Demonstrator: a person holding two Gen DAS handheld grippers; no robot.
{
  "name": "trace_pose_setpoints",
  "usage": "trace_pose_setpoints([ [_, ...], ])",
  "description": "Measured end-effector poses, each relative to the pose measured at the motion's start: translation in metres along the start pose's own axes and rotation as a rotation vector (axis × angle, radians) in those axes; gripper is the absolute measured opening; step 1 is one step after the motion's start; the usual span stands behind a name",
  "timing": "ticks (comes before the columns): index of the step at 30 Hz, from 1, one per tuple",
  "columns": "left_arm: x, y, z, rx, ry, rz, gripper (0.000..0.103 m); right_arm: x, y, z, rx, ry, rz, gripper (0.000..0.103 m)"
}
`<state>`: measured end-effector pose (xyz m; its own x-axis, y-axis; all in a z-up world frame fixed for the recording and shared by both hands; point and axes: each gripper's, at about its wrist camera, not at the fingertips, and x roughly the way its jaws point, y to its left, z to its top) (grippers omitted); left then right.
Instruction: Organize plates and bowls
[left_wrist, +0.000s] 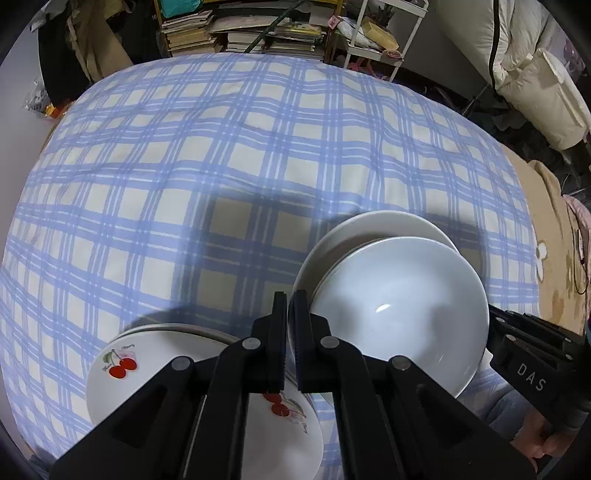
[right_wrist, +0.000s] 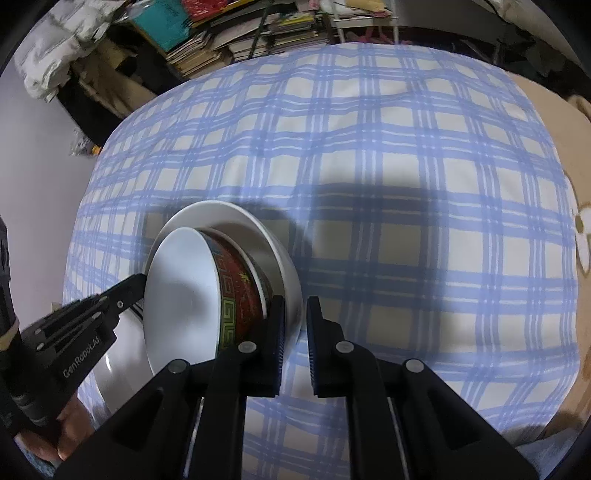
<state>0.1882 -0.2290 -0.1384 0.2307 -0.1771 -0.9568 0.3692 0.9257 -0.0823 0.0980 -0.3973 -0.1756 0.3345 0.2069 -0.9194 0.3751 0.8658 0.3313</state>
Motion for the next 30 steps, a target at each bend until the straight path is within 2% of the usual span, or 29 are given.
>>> trace_pose_setpoints([
  [5, 0.002, -0.010, -0.001, 0.060, 0.000, 0.066, 0.003, -0.001, 0.006, -0.001, 0.000, -0.014, -0.018, 0.012],
  [8, 0.002, -0.012, -0.001, 0.054, -0.001, 0.076, 0.003, 0.000, 0.006, -0.002, 0.006, -0.022, -0.008, 0.009],
  [19, 0.005, 0.000, 0.000, 0.029, 0.013, 0.012, 0.002, 0.001, 0.009, -0.001, -0.006, -0.011, -0.018, 0.010],
  [25, 0.005, 0.000, 0.000, 0.053, 0.017, 0.018, 0.002, 0.002, 0.009, 0.000, 0.003, 0.005, -0.017, 0.010],
  [30, 0.006, -0.011, -0.005, 0.135, 0.002, 0.084, 0.002, 0.000, 0.004, 0.000, 0.019, 0.040, -0.036, 0.024],
])
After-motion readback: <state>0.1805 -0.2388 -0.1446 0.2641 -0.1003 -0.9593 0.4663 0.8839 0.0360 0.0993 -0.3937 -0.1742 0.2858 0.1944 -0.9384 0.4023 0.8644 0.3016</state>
